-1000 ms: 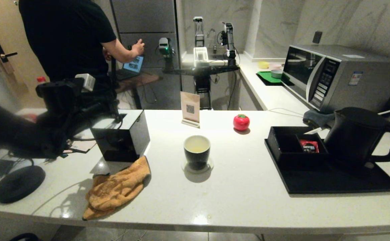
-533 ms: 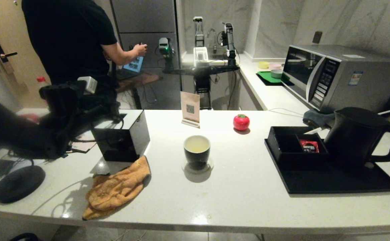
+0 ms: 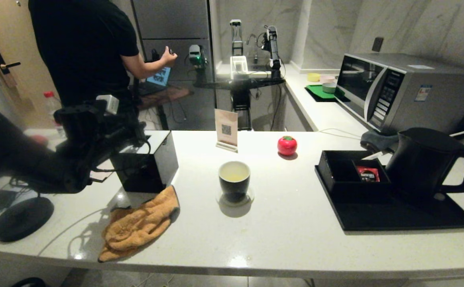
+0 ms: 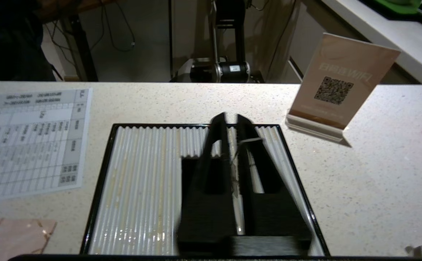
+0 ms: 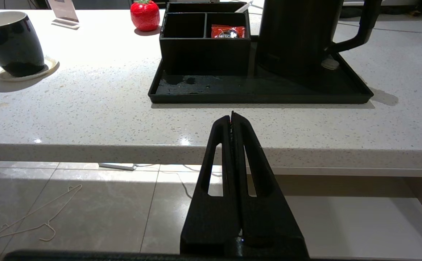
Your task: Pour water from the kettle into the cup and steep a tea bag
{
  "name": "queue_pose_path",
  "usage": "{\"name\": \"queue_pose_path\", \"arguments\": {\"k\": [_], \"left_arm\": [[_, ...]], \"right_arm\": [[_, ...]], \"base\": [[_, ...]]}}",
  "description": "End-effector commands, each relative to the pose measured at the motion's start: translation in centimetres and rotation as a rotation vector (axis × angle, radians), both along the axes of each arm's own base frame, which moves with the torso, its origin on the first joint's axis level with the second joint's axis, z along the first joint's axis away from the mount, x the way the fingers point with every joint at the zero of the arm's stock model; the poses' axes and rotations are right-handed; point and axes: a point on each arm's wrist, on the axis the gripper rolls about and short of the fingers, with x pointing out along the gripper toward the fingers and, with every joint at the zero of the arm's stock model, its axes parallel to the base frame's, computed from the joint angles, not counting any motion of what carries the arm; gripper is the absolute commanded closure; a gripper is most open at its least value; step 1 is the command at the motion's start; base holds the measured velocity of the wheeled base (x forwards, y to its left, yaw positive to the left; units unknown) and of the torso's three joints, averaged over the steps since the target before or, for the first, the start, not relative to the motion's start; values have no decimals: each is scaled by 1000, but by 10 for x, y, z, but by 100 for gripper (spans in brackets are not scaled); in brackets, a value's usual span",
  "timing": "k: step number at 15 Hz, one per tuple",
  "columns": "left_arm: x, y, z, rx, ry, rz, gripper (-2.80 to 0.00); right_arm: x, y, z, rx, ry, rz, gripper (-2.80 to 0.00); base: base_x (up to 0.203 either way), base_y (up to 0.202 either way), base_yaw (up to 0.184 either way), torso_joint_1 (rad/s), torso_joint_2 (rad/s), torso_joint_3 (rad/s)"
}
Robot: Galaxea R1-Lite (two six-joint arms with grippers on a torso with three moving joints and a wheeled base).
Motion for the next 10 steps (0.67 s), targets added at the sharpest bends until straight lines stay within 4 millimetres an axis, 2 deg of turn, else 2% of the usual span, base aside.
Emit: {"name": "queue_pose_path", "arguments": {"k": [1, 6, 10], "left_arm": [[1, 1, -4, -4, 10, 0, -280], [2, -1, -5, -3, 7, -5, -280], [0, -2, 4, -1, -45, 2, -280]], "right_arm": [[0, 0, 0, 0, 1, 0, 0], [0, 0, 0, 0, 1, 0, 0], [0, 0, 0, 0, 1, 0, 0]], "base": [[0, 0, 0, 0, 0, 0], [0, 0, 0, 0, 0, 0], [0, 0, 0, 0, 0, 0]]}}
